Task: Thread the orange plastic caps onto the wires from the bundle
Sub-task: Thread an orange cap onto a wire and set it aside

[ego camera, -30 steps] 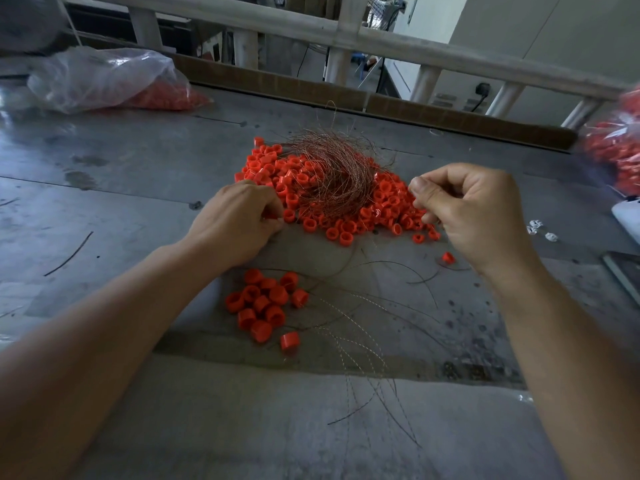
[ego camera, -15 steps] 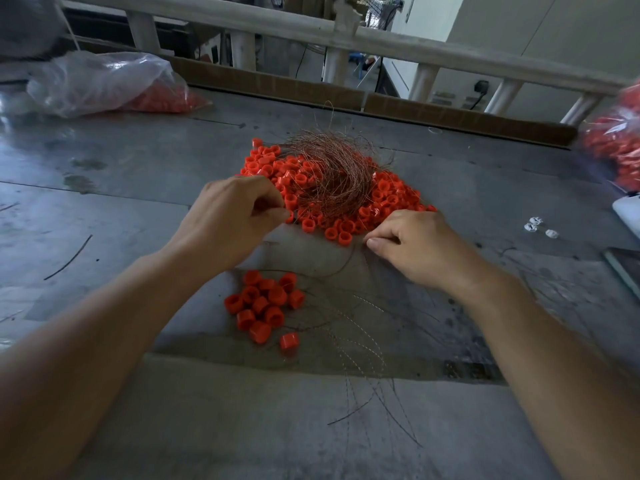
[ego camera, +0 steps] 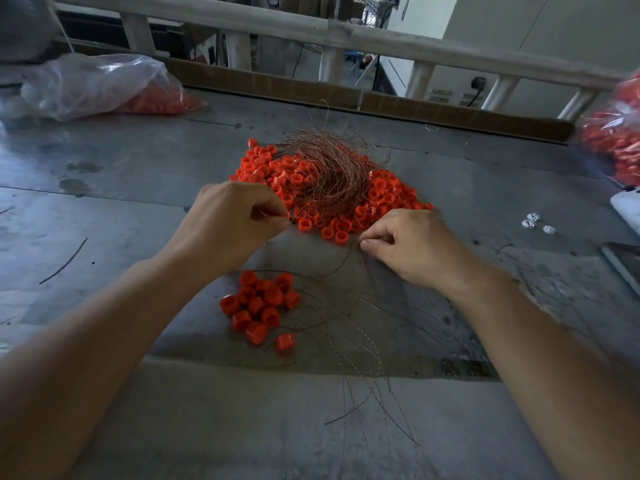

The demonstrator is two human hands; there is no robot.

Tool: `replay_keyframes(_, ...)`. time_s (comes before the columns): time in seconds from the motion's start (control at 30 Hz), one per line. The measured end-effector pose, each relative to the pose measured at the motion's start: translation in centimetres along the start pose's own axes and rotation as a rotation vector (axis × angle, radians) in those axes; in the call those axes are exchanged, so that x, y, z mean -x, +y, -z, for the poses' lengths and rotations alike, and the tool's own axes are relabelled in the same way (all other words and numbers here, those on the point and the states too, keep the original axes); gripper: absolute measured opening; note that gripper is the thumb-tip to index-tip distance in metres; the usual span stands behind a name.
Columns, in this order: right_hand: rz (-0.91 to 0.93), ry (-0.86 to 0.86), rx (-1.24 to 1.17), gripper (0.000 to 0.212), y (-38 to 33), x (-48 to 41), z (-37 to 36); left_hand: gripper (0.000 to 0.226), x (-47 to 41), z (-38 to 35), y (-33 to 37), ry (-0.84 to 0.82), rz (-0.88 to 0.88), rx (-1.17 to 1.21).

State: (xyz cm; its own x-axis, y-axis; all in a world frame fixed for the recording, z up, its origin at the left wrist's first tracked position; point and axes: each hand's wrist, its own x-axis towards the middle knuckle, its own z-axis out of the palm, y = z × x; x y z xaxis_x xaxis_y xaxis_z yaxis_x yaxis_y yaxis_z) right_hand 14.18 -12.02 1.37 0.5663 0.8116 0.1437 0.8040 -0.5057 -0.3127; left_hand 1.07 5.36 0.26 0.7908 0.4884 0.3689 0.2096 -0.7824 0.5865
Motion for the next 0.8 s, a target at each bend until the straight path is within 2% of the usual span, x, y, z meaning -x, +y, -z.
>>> replay_keyframes(0.17,-0.045,-0.06,0.037,0.031,-0.4,0.0,0.1,0.008,0.0,-0.5,-0.1,-0.033,-0.069,-0.042)
replay_keyframes(0.33,-0.125,-0.148,-0.07,0.045,-0.7,0.2,0.7,0.011,0.0,-0.7,-0.2,-0.025,-0.065,-0.043)
replay_keyframes(0.47,-0.174,-0.164,-0.303,0.03,-0.3,0.6,2.0,0.009,0.1,-0.3,0.1,0.003,-0.044,-0.042)
replay_keyframes(0.57,-0.152,-0.007,-0.414,0.015,-0.5,0.9,2.5,0.008,0.2,-0.2,0.3,0.01,-0.046,-0.001)
replay_keyframes(0.67,-0.111,0.192,-0.307,0.013,-0.7,0.6,2.1,0.009,0.5,-0.1,0.6,-0.009,-0.059,0.042)
replay_keyframes(0.8,-0.026,0.294,-0.33,0.02,-1.0,0.6,1.6,0.016,0.8,-0.1,1.1,-0.072,-0.101,0.105)
